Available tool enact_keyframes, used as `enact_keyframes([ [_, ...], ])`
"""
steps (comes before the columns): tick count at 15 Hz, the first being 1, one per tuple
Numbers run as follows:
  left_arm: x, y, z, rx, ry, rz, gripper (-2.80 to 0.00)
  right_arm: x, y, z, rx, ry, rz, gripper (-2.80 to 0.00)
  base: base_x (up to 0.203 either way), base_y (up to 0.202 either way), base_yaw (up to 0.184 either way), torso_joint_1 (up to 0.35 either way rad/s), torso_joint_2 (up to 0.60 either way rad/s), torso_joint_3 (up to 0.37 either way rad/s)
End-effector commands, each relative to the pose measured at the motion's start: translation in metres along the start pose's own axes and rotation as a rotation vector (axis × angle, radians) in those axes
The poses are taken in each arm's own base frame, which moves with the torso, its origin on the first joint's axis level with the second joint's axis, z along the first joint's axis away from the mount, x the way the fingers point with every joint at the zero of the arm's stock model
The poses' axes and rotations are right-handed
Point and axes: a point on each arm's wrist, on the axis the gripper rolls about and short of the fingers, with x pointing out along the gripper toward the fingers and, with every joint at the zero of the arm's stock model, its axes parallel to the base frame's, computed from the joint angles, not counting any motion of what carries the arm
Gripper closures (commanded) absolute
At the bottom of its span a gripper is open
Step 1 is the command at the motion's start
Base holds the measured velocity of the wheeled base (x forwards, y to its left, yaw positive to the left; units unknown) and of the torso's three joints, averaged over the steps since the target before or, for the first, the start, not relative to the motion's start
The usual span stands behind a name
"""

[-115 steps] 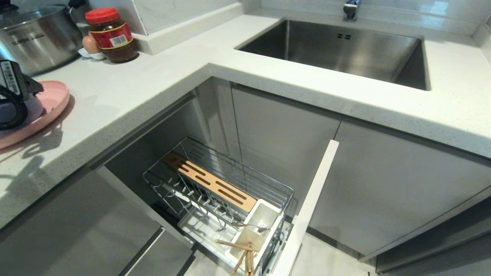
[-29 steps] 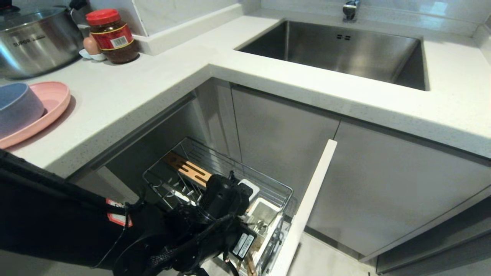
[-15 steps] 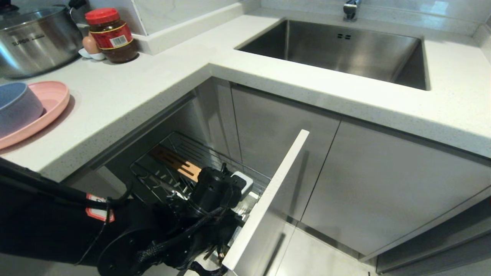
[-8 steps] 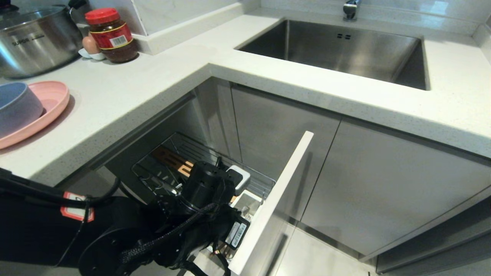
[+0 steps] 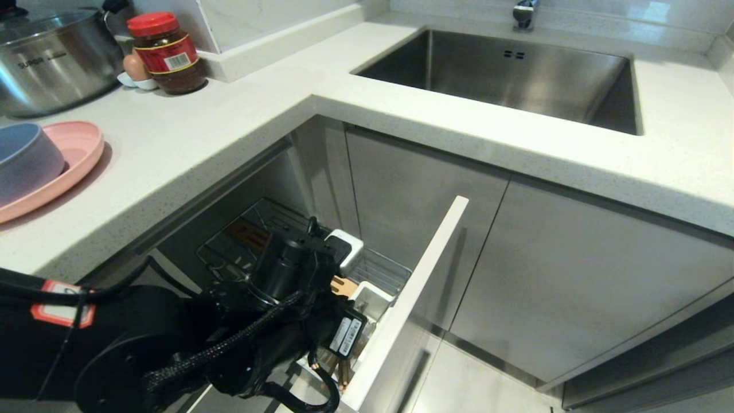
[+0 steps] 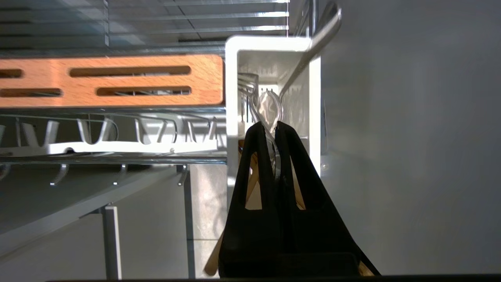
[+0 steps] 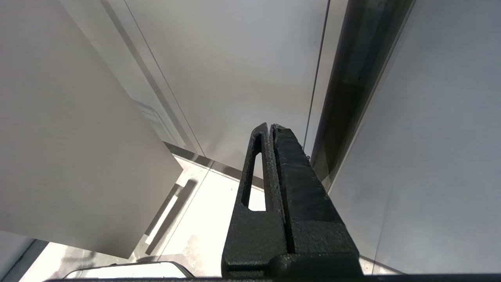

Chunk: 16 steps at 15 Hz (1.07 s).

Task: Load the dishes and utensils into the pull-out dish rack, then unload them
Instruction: Take the fork out of the cupboard

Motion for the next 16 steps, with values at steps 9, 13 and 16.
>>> enact_keyframes([
  [9, -0.048, 0.019, 0.024, -0.061, -0.143, 0.002, 0.0, 0.0, 0.0, 0.0, 0.001, -0.003, 0.0, 0.0, 0.0, 0.0, 0.0, 0.0, 0.0, 0.0],
  [13, -0.069, 0.027, 0.033, -0.093, -0.219, -0.002, 0.0, 0.0, 0.0, 0.0, 0.001, -0.003, 0.0, 0.0, 0.0, 0.0, 0.0, 0.0, 0.0, 0.0],
  [16, -0.087, 0.034, 0.038, -0.116, -0.278, -0.006, 0.0, 0.0, 0.0, 0.0, 0.001, -0.003, 0.0, 0.0, 0.0, 0.0, 0.0, 0.0, 0.0, 0.0],
])
